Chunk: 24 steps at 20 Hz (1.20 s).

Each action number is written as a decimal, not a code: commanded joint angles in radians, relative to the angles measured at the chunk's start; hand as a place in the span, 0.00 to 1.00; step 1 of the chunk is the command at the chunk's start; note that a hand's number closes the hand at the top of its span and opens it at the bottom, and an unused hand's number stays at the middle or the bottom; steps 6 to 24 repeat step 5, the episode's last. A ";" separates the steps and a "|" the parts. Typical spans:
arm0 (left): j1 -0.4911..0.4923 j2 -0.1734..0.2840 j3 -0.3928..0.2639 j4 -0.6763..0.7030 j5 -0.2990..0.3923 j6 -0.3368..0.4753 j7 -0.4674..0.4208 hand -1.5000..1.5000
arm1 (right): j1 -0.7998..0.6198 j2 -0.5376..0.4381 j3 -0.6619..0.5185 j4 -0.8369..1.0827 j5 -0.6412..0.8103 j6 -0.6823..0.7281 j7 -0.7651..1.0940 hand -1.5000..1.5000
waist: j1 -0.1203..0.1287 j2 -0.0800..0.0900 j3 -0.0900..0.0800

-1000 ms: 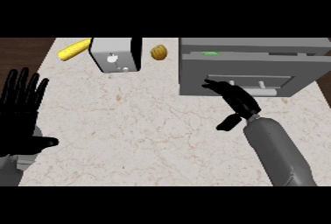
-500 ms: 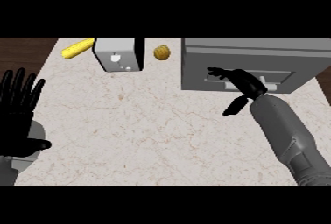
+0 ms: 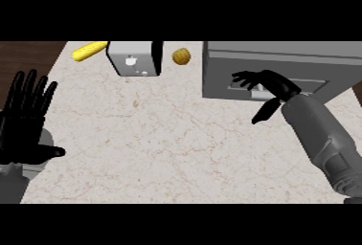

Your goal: Pick up the cup, place it into the drawer and close the drawer

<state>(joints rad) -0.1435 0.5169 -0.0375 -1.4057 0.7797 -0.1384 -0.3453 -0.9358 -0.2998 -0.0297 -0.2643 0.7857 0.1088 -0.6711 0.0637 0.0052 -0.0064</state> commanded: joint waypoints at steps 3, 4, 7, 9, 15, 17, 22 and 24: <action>-0.003 -0.011 -0.008 -0.007 -0.014 -0.003 0.000 0.00 | -0.078 -0.064 -0.042 0.083 -0.002 -0.044 0.097 0.00 | 0.033 0.033 0.010; 0.009 -0.021 -0.008 -0.013 -0.018 -0.003 -0.015 0.00 | -0.082 -0.065 -0.046 0.085 -0.006 -0.041 0.086 0.00 | 0.033 0.031 0.010; 0.020 -0.018 -0.005 0.031 -0.045 -0.021 -0.053 0.00 | -0.062 -0.087 -0.041 0.090 -0.003 -0.032 0.058 0.00 | 0.022 0.032 0.009; 0.020 -0.018 -0.005 0.031 -0.045 -0.021 -0.053 0.00 | -0.062 -0.087 -0.041 0.090 -0.003 -0.032 0.058 0.00 | 0.022 0.032 0.009; 0.020 -0.018 -0.005 0.031 -0.045 -0.021 -0.053 0.00 | -0.062 -0.087 -0.041 0.090 -0.003 -0.032 0.058 0.00 | 0.022 0.032 0.009; 0.020 -0.018 -0.005 0.031 -0.045 -0.021 -0.053 0.00 | -0.062 -0.087 -0.041 0.090 -0.003 -0.032 0.058 0.00 | 0.022 0.032 0.009; 0.020 -0.018 -0.005 0.031 -0.045 -0.021 -0.053 0.00 | -0.062 -0.087 -0.041 0.090 -0.003 -0.032 0.058 0.00 | 0.022 0.032 0.009; 0.020 -0.018 -0.005 0.031 -0.045 -0.021 -0.053 0.00 | -0.062 -0.087 -0.041 0.090 -0.003 -0.032 0.058 0.00 | 0.022 0.032 0.009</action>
